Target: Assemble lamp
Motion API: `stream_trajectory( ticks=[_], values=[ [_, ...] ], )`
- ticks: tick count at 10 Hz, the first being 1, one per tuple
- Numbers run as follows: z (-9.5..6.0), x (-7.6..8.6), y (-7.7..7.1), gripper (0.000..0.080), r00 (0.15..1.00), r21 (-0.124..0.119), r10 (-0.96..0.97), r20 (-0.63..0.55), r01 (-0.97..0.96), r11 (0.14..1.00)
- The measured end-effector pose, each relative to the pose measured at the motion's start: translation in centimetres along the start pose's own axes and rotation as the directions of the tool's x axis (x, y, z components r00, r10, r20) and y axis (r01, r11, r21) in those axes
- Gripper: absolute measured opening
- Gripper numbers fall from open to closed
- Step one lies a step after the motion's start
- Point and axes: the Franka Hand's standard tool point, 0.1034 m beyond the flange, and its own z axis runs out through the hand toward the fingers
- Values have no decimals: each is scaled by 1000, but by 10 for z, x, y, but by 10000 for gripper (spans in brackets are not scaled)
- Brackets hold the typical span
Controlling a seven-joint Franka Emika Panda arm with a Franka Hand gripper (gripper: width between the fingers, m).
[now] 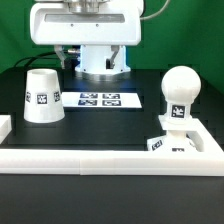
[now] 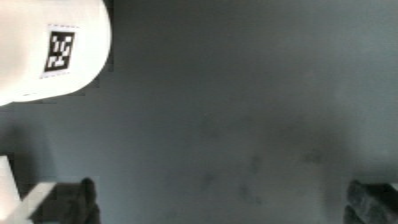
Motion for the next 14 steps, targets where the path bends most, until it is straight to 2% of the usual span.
stream_trajectory(
  ticks=[1, 4, 9, 14],
  values=[
    [0, -1, 0, 699, 1000, 0, -3, 1, 3, 1000],
    [9, -25, 21, 699, 999, -2, -45, 11, 45, 999],
    [8, -29, 48, 699, 998, -6, -63, 14, 63, 998],
    [20, -43, 61, 699, 999, -14, -46, 25, 46, 999]
  ],
)
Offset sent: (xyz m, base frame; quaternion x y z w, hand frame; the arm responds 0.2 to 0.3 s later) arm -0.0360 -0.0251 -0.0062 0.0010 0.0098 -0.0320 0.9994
